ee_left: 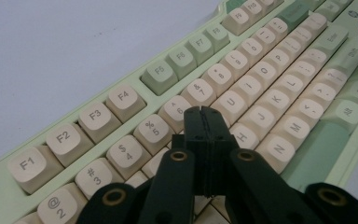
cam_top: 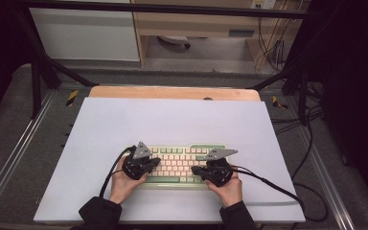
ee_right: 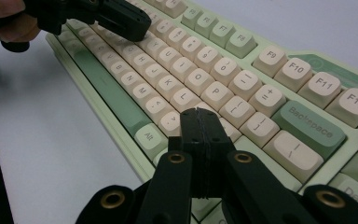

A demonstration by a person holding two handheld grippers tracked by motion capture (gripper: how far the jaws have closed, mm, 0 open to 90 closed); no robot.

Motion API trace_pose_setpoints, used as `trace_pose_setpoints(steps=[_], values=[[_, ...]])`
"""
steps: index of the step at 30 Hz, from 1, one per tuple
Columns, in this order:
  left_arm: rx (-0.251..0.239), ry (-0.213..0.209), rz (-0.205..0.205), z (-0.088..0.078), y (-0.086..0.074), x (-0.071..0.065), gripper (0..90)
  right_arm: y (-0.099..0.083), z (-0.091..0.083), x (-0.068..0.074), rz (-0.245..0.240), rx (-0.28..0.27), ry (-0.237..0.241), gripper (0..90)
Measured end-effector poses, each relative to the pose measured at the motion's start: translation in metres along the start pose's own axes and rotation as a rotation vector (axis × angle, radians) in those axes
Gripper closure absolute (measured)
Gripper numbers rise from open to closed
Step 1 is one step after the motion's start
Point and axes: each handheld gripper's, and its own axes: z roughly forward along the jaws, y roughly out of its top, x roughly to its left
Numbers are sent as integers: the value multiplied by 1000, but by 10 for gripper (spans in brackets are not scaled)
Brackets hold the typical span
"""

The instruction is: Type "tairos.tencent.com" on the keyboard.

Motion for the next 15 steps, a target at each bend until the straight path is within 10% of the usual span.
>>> trace_pose_setpoints(steps=[15], values=[[-11, 7, -1, -17, -4, 2, 898, -1, -1, -1, 3, 3, 1, 900]])
